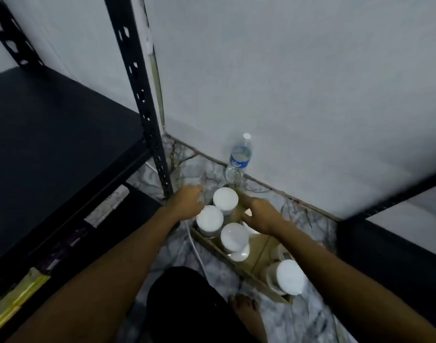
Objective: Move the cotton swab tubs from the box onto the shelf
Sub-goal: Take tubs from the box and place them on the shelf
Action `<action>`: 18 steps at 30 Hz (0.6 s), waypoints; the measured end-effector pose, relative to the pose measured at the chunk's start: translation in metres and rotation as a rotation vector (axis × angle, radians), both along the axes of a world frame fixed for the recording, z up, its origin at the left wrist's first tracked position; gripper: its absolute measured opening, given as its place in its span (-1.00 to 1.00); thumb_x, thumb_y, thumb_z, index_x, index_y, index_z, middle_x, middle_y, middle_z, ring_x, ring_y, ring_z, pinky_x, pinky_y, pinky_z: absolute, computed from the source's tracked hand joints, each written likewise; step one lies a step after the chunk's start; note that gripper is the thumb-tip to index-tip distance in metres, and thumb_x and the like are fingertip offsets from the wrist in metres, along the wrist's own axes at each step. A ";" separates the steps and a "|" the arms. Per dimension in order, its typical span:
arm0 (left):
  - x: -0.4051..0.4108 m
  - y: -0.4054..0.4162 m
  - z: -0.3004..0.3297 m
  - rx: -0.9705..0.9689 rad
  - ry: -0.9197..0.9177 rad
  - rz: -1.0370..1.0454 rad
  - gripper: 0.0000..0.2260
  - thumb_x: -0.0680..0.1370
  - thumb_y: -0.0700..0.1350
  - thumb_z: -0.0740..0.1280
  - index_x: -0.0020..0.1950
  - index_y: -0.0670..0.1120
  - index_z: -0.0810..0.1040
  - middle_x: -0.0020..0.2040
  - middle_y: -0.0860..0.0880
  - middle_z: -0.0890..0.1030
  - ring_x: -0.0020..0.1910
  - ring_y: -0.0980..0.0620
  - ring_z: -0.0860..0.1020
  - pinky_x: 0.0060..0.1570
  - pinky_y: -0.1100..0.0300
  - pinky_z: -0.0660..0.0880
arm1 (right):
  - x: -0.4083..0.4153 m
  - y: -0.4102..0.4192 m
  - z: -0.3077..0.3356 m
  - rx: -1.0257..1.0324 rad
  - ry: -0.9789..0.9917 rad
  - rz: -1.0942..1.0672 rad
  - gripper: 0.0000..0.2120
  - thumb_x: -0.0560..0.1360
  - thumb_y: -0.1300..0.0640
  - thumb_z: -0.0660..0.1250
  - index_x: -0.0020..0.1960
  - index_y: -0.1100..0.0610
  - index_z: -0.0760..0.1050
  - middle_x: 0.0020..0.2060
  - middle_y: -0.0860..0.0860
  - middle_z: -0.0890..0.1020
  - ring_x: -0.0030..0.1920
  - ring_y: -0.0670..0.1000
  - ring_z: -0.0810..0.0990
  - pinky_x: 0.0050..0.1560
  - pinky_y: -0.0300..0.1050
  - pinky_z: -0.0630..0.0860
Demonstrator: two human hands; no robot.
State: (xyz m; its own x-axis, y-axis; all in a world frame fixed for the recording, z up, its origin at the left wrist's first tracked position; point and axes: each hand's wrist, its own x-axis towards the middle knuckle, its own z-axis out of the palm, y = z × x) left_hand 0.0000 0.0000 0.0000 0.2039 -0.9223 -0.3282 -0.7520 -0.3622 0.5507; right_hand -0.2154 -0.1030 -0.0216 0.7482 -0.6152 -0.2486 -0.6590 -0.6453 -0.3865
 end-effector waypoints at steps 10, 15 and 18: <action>-0.036 0.000 -0.130 0.120 -0.200 -0.040 -0.29 0.42 0.22 0.26 0.47 -0.06 0.17 0.40 -0.28 0.26 0.36 -0.27 0.26 0.20 -0.16 0.40 | -0.031 0.031 -0.124 -0.143 0.305 0.173 -0.41 0.51 -0.21 0.15 0.42 0.10 0.27 0.47 0.27 0.20 0.50 0.27 0.11 0.41 0.30 0.08; -0.043 -0.014 -0.154 0.236 -0.261 -0.071 -0.14 0.42 0.14 0.43 0.54 -0.04 -0.02 0.52 -0.27 -0.12 0.50 -0.26 -0.08 0.37 -0.20 0.21 | -0.030 0.041 -0.141 -0.238 0.253 0.196 -0.33 0.34 -0.36 0.15 0.17 0.13 0.50 0.27 0.23 0.52 0.32 0.25 0.46 0.22 0.39 0.35; -0.048 -0.020 -0.159 0.150 -0.248 -0.022 -0.17 0.39 0.17 0.44 0.50 -0.08 0.10 0.47 -0.26 0.06 0.43 -0.28 0.14 0.25 -0.16 0.36 | -0.029 0.041 -0.148 -0.301 0.207 0.186 -0.33 0.26 -0.34 0.33 0.16 0.14 0.50 0.25 0.23 0.53 0.31 0.24 0.47 0.25 0.39 0.32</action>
